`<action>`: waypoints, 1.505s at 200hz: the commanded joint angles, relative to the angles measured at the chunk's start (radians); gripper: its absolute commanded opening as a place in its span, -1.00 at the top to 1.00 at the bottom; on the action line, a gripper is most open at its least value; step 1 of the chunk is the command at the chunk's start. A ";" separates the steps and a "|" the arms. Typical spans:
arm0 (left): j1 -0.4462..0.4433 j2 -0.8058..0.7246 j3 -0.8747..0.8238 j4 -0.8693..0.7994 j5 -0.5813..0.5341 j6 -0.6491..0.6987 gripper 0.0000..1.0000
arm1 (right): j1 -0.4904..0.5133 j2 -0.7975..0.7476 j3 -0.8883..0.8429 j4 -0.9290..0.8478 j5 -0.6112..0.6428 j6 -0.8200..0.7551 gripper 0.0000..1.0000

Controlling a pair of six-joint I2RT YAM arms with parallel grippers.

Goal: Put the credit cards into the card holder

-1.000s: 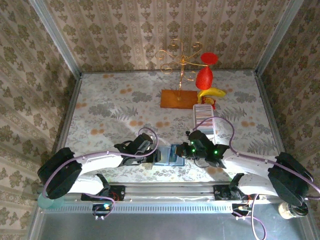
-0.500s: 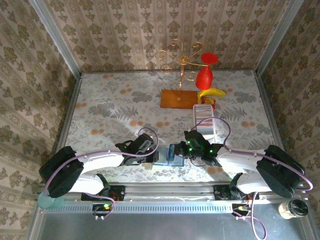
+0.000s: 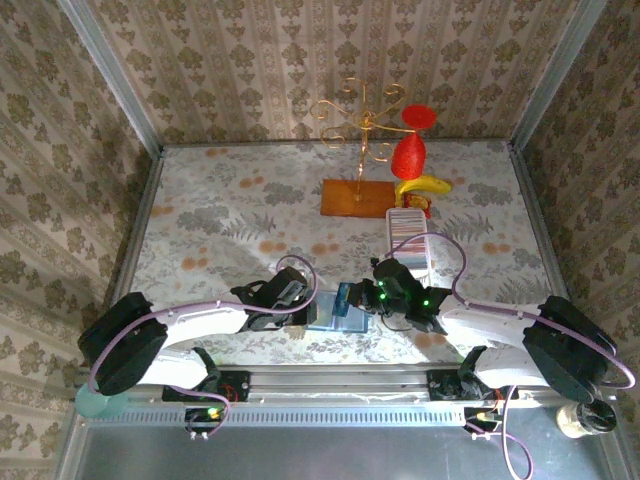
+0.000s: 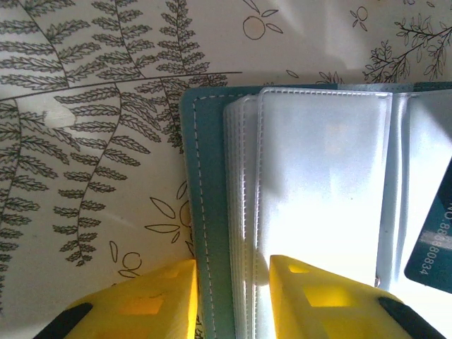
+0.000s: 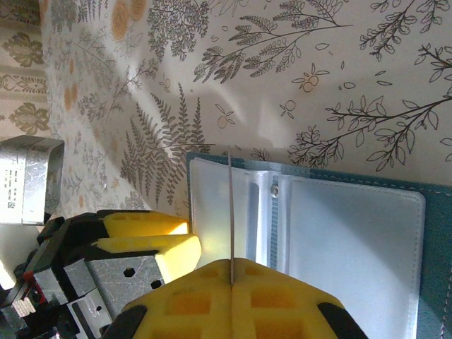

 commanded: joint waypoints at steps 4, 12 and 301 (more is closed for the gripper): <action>-0.013 0.012 -0.019 -0.039 -0.012 -0.010 0.39 | 0.005 0.027 -0.012 0.032 0.029 0.021 1.00; -0.013 0.010 -0.021 -0.039 -0.012 -0.011 0.39 | 0.004 0.041 -0.010 0.043 0.023 0.025 1.00; -0.028 0.009 -0.030 -0.035 -0.032 -0.035 0.46 | 0.054 0.169 0.026 0.020 -0.067 0.019 1.00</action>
